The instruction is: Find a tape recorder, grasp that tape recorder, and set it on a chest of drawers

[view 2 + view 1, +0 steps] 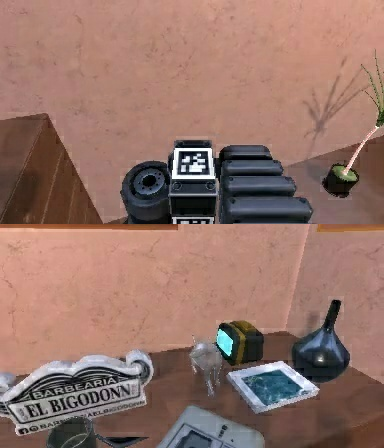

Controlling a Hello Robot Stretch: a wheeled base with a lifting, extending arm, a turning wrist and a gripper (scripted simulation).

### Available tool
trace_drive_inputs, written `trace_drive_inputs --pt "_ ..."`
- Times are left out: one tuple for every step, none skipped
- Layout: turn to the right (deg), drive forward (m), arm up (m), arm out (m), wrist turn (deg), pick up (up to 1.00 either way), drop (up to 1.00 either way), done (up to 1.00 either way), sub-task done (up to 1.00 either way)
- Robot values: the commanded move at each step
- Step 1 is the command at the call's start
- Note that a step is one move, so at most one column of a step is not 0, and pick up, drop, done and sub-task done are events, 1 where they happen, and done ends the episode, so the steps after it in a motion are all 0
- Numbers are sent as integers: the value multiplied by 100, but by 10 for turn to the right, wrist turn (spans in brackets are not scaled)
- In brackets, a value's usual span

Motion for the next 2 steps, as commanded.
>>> trace_drive_inputs --pt "-150 0 0 0 0 0 0 0 0" --pt "30 0 0 0 0 0 0 0 0"
